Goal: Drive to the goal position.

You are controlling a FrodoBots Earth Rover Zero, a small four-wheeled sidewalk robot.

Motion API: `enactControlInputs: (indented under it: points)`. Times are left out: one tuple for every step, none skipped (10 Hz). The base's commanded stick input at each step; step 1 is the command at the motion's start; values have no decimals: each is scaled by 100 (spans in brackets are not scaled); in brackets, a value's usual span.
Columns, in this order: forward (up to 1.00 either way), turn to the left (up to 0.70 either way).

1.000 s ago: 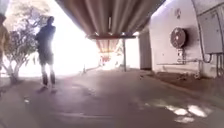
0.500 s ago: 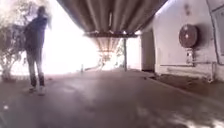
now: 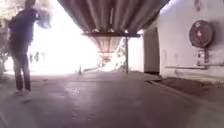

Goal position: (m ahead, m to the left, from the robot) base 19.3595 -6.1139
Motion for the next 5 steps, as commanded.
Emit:
enactControlInputs:
  points:
    - [85,0]
    - [85,0]
    - [85,0]
    - [85,0]
    - [85,0]
